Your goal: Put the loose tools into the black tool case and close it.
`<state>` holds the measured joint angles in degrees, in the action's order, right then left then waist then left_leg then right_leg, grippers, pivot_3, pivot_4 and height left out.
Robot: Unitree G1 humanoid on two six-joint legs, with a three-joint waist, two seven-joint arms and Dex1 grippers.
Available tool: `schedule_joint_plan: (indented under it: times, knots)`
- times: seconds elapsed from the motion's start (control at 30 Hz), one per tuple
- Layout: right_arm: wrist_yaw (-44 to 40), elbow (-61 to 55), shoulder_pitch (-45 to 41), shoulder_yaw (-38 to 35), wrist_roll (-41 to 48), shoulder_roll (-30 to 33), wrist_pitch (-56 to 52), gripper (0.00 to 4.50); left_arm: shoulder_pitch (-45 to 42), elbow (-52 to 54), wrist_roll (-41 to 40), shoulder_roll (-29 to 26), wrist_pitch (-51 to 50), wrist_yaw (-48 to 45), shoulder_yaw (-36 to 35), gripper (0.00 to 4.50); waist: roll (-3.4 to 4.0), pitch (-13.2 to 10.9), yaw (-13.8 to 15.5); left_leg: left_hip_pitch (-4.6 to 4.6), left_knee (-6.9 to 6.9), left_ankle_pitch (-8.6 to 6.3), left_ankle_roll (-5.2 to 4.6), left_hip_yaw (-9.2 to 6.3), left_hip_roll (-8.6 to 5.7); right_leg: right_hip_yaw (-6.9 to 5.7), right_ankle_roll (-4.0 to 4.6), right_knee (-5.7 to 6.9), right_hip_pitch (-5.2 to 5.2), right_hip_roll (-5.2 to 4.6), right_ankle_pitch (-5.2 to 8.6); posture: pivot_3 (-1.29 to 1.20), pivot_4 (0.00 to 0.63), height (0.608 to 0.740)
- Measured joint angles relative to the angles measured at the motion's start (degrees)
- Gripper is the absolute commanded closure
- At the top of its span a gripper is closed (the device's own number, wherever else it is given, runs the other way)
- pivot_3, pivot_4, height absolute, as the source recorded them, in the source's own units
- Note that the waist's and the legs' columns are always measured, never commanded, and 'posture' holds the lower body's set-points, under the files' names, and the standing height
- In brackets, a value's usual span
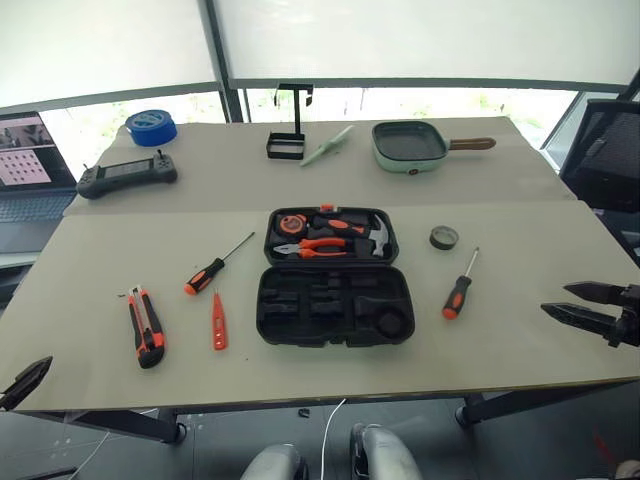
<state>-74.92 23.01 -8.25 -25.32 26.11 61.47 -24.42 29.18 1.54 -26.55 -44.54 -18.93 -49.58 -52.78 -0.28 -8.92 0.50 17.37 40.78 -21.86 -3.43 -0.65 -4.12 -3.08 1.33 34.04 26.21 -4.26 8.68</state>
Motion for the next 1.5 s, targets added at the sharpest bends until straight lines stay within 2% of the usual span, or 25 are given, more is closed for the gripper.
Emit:
schedule_joint_plan:
  times: [0.17, 0.27, 0.4, 0.5, 0.57, 0.7, 0.83, 1.1, 1.23, 1.43, 1.47, 1.5]
  knots:
    - [1.0, -1.3, 0.7, -0.2, -0.1, 0.0, 0.1, 0.02, -2.7, -2.6, 1.5, -1.0, 0.3, 0.2, 2.5, 0.00, 0.05, 0.0, 0.2, 0.00, 0.00, 0.00, 0.00, -0.01, 0.00, -0.01, 0.00, 0.02, -0.01, -0.01, 0.00, 0.00, 0.150, 0.740]
    - [2.9, -5.3, 0.8, -1.3, 0.5, 0.0, -1.3, 0.02, -6.3, -1.5, 0.0, -2.8, -4.0, -0.3, 5.7, 0.00, 0.04, 0.0, 0.2, 0.02, 0.03, 0.00, 0.03, -0.03, 0.00, -0.02, 0.01, 0.05, 0.00, -0.01, -0.01, 0.00, 0.150, 0.740]
    - [4.4, -17.9, -0.1, -2.8, 5.8, 0.0, -6.9, 0.02, -15.5, 2.9, -3.0, -10.5, -10.5, -2.2, 11.9, 0.00, 0.04, 0.0, 0.2, 0.03, 0.05, -0.03, 0.16, -0.10, 0.00, -0.08, 0.02, 0.08, -0.01, 0.00, -0.02, 0.00, 0.150, 0.740]
    - [6.5, -27.5, -1.6, -2.2, 10.4, -0.2, -12.3, 0.02, -25.8, 2.7, -3.1, -15.1, -14.1, -3.4, 20.3, 0.00, 0.12, 0.0, 0.1, 0.04, 0.04, 0.00, 0.16, -0.09, -0.03, -0.12, 0.02, 0.08, 0.04, 0.03, -0.02, 0.00, 0.150, 0.740]
    - [7.8, -33.7, -2.4, -1.7, 13.4, -0.4, -15.1, 0.02, -32.8, 1.1, -2.6, -16.1, -16.2, -3.9, 26.6, 0.00, 0.13, 0.0, -0.1, 0.02, 0.02, 0.05, 0.21, -0.10, -0.04, -0.14, 0.03, 0.05, 0.06, 0.09, -0.02, 0.00, 0.150, 0.740]
    - [11.4, -42.9, -5.5, 3.5, 15.9, -3.2, -17.2, 0.02, -46.1, -5.5, 1.3, -15.8, -19.0, -4.7, 40.1, 0.00, 0.04, -0.1, -0.7, 0.04, 0.03, 0.10, 0.19, -0.08, -0.08, -0.60, 0.04, 0.01, 0.07, 0.08, -0.02, 0.00, 0.150, 0.740]
    - [14.3, -51.2, -7.7, 11.3, 17.5, -6.9, -17.3, 0.02, -58.6, -14.6, 8.7, -11.7, -17.9, -5.1, 51.9, 0.00, 0.02, -0.1, -0.7, 0.05, 0.09, 0.16, 0.22, -0.09, -0.16, -0.73, 0.05, 0.04, 0.06, 0.03, -0.03, 0.00, 0.150, 0.740]
    - [16.7, -53.7, -8.8, 14.9, 17.7, -9.5, -16.8, 0.02, -67.0, -30.2, 17.5, -6.6, -11.3, -6.7, 60.3, 0.00, -0.03, -0.1, -1.1, 0.04, 0.18, 0.27, 0.25, -0.08, -0.23, -0.86, 0.07, 0.06, 0.03, 0.01, -0.04, 0.00, 0.150, 0.740]
    - [17.8, -54.0, -8.8, 15.8, 17.4, -10.5, -16.6, 0.00, -68.4, -35.0, 19.3, -4.9, -8.8, -8.0, 60.7, 1.06, -0.04, -0.1, -1.1, 0.03, 0.19, 0.35, 0.41, -0.12, -0.21, -0.84, 0.13, 0.10, 0.03, -0.05, -0.08, 0.00, 0.150, 0.740]
    - [18.7, -54.0, -8.3, 16.7, 16.0, -11.2, -15.1, 0.00, -69.6, -38.5, 19.9, -3.9, -5.8, -9.2, 60.5, 3.43, -0.04, -0.1, -0.8, 0.04, 0.20, 0.46, 0.23, -0.23, -0.17, -0.63, 0.16, 0.13, 0.01, -0.09, -0.10, 0.00, 0.150, 0.740]
    - [18.8, -54.0, -8.2, 16.9, 15.7, -11.2, -15.0, 0.00, -69.8, -38.9, 20.0, -3.9, -5.8, -9.2, 60.4, 3.63, -0.04, -0.1, -0.8, 0.04, 0.20, 0.46, 0.23, -0.24, -0.17, -0.62, 0.16, 0.13, 0.02, -0.09, -0.10, 0.00, 0.150, 0.740]
    - [18.8, -53.9, -8.1, 16.8, 15.6, -11.2, -14.9, 0.00, -70.1, -39.5, 20.0, -3.9, -5.7, -9.4, 60.4, 3.62, -0.04, -0.1, -0.8, 0.04, 0.20, 0.46, 0.22, -0.24, -0.17, -0.60, 0.16, 0.13, 0.02, -0.09, -0.10, 0.00, 0.150, 0.740]
